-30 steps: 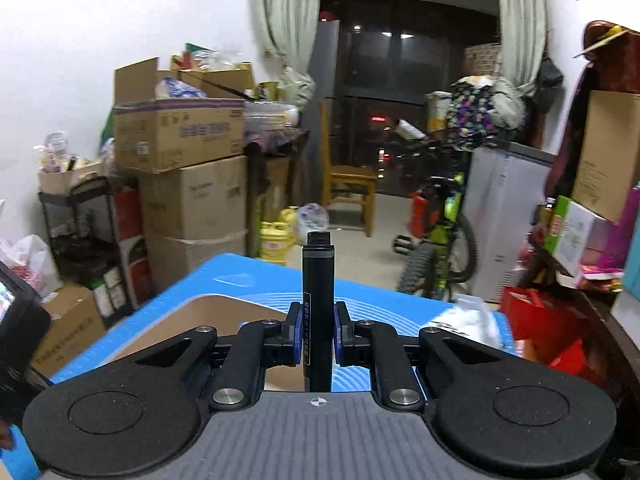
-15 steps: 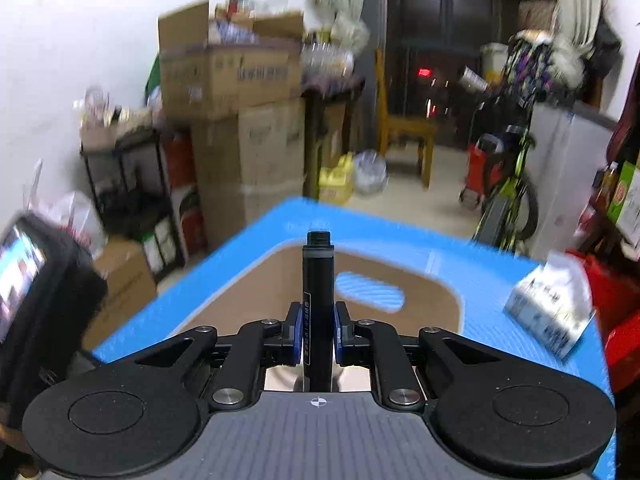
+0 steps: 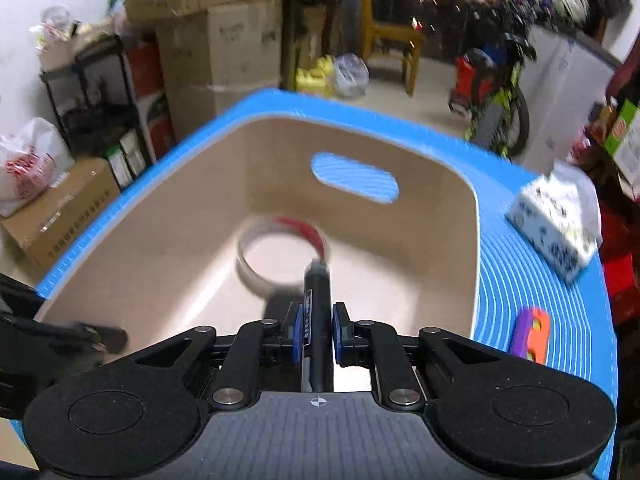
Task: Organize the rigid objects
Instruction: 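Carry the black marker into the bin and release it with the right gripper, then move the right gripper to the white charger and grasp it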
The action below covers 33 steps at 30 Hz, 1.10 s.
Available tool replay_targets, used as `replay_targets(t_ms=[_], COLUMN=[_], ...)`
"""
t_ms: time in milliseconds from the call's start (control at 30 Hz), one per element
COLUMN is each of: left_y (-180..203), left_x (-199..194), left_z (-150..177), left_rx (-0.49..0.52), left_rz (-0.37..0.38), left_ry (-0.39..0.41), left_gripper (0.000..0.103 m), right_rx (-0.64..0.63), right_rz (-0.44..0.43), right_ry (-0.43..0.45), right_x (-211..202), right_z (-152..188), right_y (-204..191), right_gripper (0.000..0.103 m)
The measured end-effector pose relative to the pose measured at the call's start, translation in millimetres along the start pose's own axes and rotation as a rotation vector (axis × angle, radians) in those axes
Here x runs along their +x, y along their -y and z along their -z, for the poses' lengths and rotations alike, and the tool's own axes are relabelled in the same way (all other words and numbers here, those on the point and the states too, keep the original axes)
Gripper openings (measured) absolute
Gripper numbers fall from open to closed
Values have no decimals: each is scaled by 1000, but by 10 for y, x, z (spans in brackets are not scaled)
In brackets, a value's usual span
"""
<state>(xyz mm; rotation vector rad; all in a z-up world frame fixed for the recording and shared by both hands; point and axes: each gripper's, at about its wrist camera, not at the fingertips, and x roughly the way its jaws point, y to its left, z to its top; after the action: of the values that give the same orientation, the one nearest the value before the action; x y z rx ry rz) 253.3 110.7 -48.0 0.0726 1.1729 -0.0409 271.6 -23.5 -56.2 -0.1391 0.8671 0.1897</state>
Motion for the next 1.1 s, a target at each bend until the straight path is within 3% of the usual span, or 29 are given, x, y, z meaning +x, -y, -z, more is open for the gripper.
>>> replay_targets(t_ms=[67, 133, 200, 433, 567, 633, 833, 967, 1100], left_y=[11, 24, 33, 42, 43, 42, 41, 41, 36], left_x=[-1, -6, -9, -8, -11, -12, -15, -14, -17], left_z=[2, 0, -4, -5, -4, -3, -2, -2, -1], left_rx=[4, 6, 7, 8, 8, 8, 9, 9, 9], left_rz=[-5, -9, -13, -17, -19, -19, -20, -19, -21], left_ry=[2, 1, 0, 0, 0, 0, 0, 1, 0], left_gripper=[8, 8, 8, 8, 8, 8, 9, 9, 9], right_rx=[13, 10, 11, 56, 56, 48, 88, 129, 211], right_rz=[2, -29, -21, -30, 35, 78, 185, 201, 189], right_ry=[9, 48, 87, 213, 264, 275, 185, 115, 97], right_x=[-11, -96, -211, -607, -742, -771, -630, -440, -336], right_z=[48, 121, 162, 200, 223, 260, 436, 616, 746], right_y=[46, 70, 89, 361, 555, 648, 998, 1147, 1313], right_gripper=[48, 54, 75, 82, 94, 95, 96, 97, 98])
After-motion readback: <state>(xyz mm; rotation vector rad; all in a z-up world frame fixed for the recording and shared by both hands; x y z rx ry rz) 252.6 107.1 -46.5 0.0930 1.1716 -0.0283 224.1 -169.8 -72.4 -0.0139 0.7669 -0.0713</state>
